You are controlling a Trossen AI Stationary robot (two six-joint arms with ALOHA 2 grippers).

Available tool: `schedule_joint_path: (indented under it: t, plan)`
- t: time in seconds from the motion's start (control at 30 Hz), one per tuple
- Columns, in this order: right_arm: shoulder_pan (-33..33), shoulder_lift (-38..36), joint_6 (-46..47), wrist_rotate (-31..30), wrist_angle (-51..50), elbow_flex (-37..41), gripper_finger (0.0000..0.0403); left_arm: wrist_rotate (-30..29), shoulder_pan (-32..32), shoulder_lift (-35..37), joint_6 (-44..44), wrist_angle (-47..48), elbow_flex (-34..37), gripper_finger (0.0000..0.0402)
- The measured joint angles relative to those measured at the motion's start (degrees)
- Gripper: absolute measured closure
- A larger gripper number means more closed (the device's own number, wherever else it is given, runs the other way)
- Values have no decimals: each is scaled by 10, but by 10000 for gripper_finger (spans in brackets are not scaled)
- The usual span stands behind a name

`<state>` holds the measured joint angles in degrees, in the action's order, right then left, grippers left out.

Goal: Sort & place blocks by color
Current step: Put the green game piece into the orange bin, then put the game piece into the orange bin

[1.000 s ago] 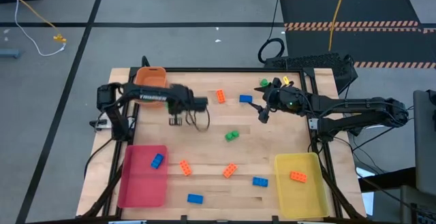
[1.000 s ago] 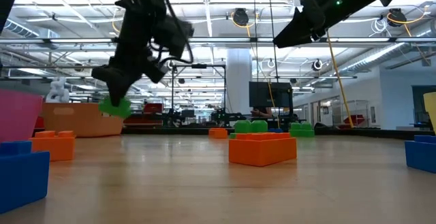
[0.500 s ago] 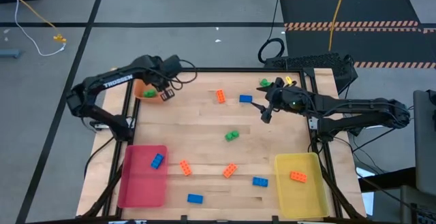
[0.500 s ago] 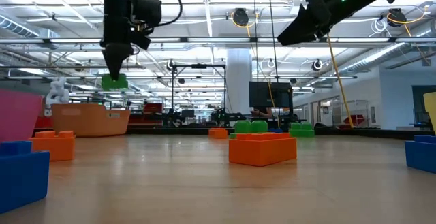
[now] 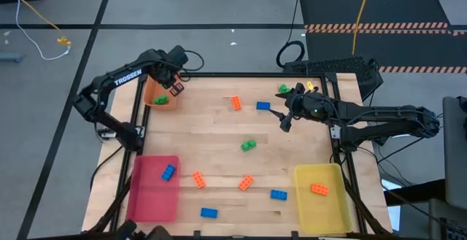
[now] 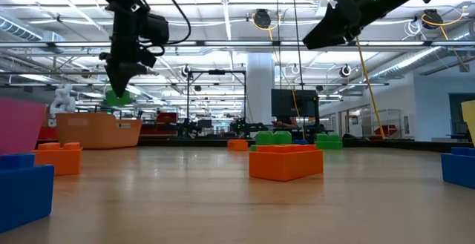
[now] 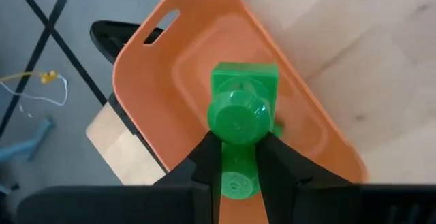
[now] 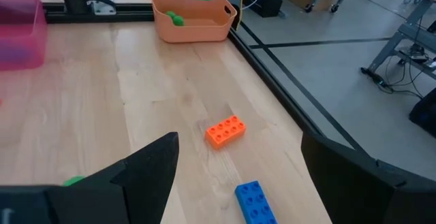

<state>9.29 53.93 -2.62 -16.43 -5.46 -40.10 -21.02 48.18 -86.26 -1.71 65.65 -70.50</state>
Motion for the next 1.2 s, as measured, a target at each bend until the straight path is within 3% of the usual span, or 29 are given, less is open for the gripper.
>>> schedule_joint_path:
  t: [0.13,0.43,0.57,0.63,0.83,1.03,1.2]
  plan:
    - [0,0,3,0,-7,0,96,0,19,-8,13,-21,0,312]
    - [0,0,2,0,-8,0,96,2,36,-7,23,-12,0,193]
    - [0,0,0,0,-8,0,96,3,25,-7,23,-12,0,157]
    - [0,0,-3,0,-8,0,96,31,12,-7,22,-14,0,146]
    - [5,0,-5,-1,-9,0,96,134,-56,-7,42,-51,0,136]
    - [21,0,18,-49,-11,21,96,137,-155,-7,77,-127,0,152]
    - [32,0,28,-39,26,53,96,157,-233,-7,95,-189,0,168]
